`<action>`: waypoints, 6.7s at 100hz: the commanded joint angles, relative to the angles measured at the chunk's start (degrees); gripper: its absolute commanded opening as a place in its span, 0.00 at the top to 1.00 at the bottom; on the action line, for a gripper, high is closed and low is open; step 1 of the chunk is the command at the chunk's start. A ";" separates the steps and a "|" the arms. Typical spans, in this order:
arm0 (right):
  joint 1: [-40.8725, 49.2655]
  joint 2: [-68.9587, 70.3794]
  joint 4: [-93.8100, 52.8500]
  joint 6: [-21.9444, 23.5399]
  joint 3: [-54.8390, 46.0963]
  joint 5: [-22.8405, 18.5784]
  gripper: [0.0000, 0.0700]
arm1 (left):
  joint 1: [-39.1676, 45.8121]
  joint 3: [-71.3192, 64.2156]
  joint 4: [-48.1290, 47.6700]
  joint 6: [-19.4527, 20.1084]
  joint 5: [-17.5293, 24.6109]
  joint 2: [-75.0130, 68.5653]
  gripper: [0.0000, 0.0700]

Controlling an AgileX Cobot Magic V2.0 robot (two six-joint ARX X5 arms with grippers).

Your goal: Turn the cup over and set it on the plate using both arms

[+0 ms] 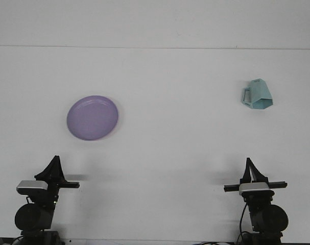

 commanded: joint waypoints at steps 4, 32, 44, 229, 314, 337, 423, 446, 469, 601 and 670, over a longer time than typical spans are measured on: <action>-0.07 -0.04 0.61 -0.22 -0.15 0.00 1.00 | 0.04 -1.14 0.55 -0.04 0.17 -0.07 0.98; -0.07 -0.04 0.61 -0.20 -0.15 0.00 1.00 | 0.04 -1.14 0.57 -0.04 0.15 -0.07 0.98; -0.07 -0.04 0.61 -0.20 -0.15 0.00 1.00 | 0.04 -1.14 0.57 -0.07 0.15 -0.07 0.98; -21.31 88.17 45.29 -6.80 34.64 -9.05 0.39 | 0.04 -1.09 0.55 -5.09 0.20 -0.07 0.98; -25.31 124.41 38.97 -16.06 70.44 -20.13 0.41 | 0.04 -1.09 0.50 -4.59 0.17 -0.07 0.98; -25.66 125.74 36.44 -16.04 73.05 -24.24 1.00 | 0.04 -1.09 0.55 -4.61 0.17 -0.07 0.98; -16.83 88.61 -5.64 12.92 73.07 -14.99 1.00 | 0.04 -1.03 0.63 -5.09 0.20 -0.07 0.98; -8.15 76.94 -34.10 15.50 73.07 -15.19 1.00 | 0.04 -1.03 0.59 -6.10 0.20 -0.07 0.98; 4.46 74.49 -52.72 16.11 73.07 -15.10 1.00 | 0.04 -1.03 0.52 -6.38 0.20 -0.07 0.98; 26.88 93.39 -67.38 10.03 73.07 -8.50 0.84 | 0.04 -1.03 0.50 -6.58 0.20 -0.07 0.98; 20.09 74.62 -61.94 8.83 79.91 -5.97 0.55 | 0.04 2.51 0.55 -10.82 6.27 -0.04 0.98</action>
